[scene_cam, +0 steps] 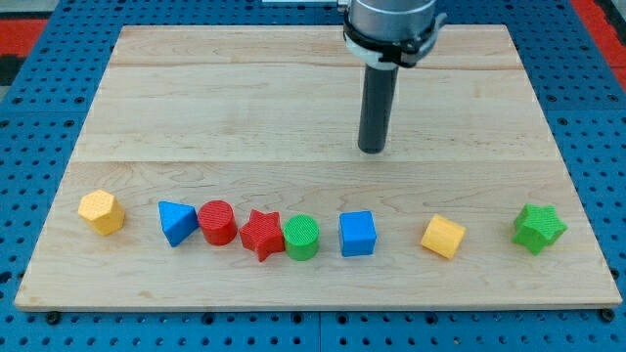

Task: Move the red star away from the green circle

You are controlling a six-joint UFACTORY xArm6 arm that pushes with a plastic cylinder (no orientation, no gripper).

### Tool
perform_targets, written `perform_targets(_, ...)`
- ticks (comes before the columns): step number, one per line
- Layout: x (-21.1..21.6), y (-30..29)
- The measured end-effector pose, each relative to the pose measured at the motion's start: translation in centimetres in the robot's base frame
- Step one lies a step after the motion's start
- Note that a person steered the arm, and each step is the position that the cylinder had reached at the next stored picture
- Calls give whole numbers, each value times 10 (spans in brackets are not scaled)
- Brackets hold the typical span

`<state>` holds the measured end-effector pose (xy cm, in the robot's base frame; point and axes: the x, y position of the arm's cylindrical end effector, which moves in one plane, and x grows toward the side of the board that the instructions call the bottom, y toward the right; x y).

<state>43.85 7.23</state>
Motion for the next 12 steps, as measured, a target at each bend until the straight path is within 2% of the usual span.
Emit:
perform_targets(1, 14, 26)
perform_targets(2, -11, 26)
perform_targets(3, -69, 86)
perform_targets(5, -32, 273)
perform_targets(6, -28, 273)
perform_targets(7, 25, 273)
perform_targets(9, 100, 273)
perform_targets(10, 160, 269)
perform_targets(11, 178, 259)
perform_targets(12, 179, 251)
